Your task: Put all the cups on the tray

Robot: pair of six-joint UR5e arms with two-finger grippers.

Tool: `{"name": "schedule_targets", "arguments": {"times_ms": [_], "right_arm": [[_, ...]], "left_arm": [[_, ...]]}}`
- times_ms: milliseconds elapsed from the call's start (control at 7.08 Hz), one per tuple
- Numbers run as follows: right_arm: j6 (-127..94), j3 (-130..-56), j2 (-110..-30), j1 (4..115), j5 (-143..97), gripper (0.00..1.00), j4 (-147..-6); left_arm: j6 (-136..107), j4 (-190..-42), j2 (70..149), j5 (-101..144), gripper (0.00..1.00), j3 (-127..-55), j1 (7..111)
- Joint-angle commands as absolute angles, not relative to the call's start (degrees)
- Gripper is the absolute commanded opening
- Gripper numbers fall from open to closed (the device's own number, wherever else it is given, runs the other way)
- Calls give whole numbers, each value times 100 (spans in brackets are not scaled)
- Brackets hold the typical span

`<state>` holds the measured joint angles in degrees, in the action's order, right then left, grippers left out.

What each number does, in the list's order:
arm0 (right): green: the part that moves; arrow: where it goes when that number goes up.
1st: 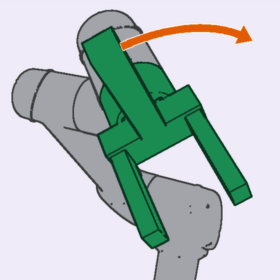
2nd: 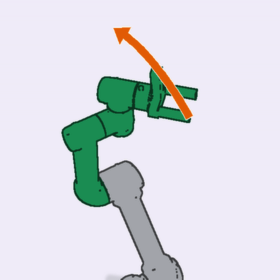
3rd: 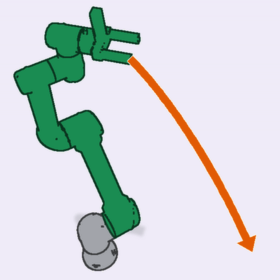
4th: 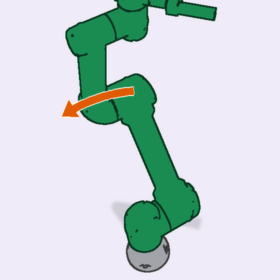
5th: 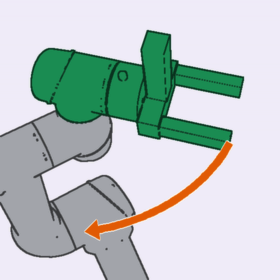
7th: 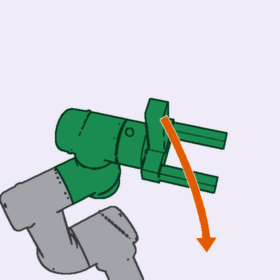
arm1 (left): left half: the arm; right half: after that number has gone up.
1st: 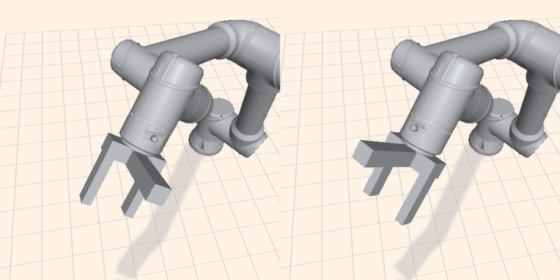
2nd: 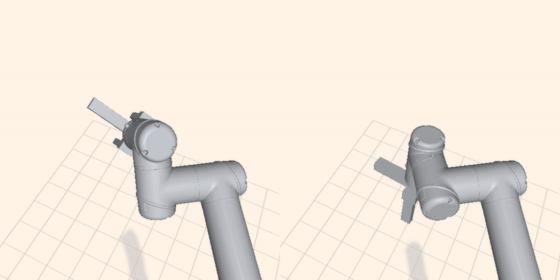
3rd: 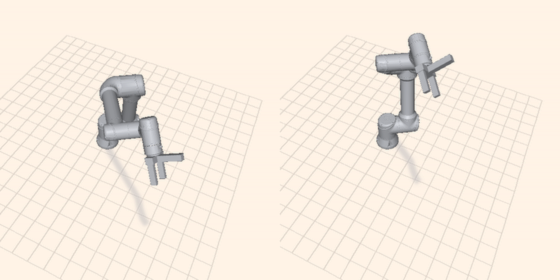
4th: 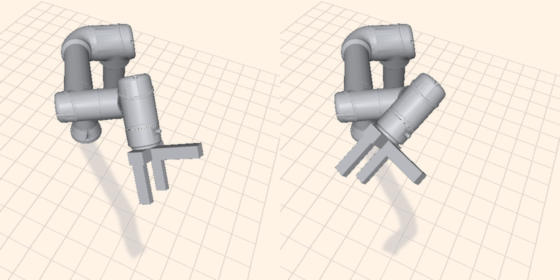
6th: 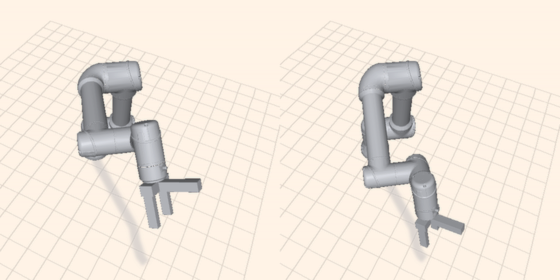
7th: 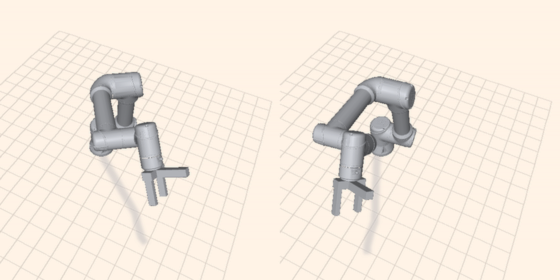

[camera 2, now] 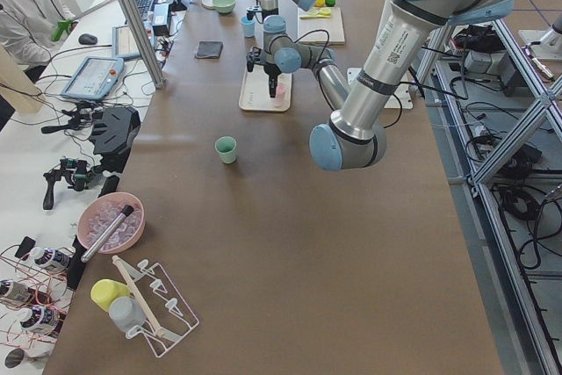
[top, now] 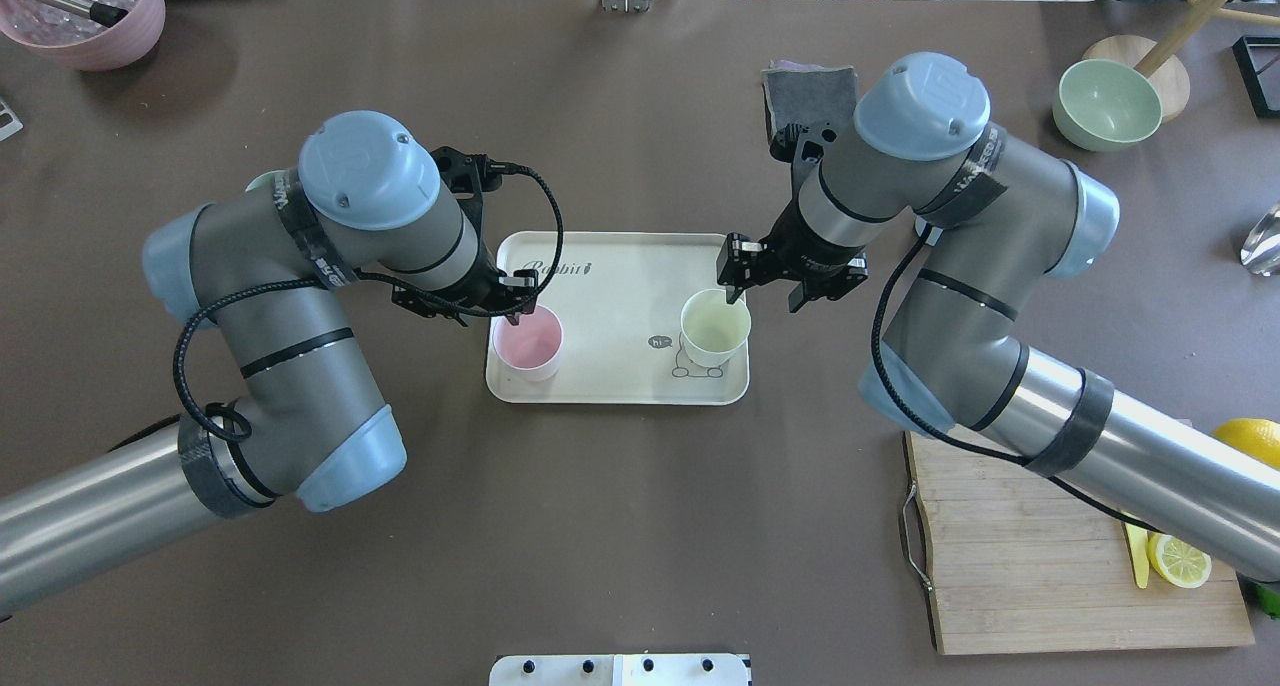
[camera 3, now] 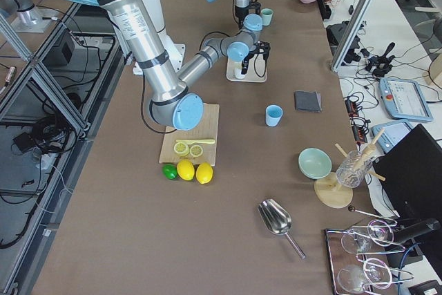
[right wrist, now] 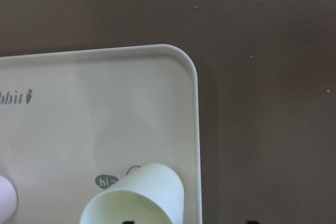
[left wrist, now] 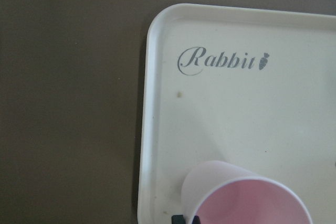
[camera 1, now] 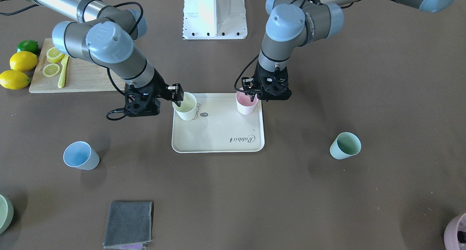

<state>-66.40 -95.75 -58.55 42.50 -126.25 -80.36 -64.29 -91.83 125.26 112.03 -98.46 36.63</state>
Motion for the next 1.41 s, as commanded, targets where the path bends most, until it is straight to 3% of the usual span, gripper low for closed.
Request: {"name": "schedule_targets", "arguments": {"times_ms": [0,283,565,1272], "right_arm": [[-5606,-9843,-6185,5260,-13094,100,-8515],[-4128,-9582,-6765,5973,-13096,100,-8560],[-3413,-8811,-6733,6170,-12895,99,-8543],[-3445,-7992,-6469,6144,-12806,88,-8395]], "left_arm": [[-5026,-9097,12132,11668,98,-9896,4626],[-3715,-9088,11674,11856,98,-9792,5429],[-3349,-9175,11698,11856,98,-9206,5660],[-3349,-9430,11725,11821,98,-8632,5669]]}}
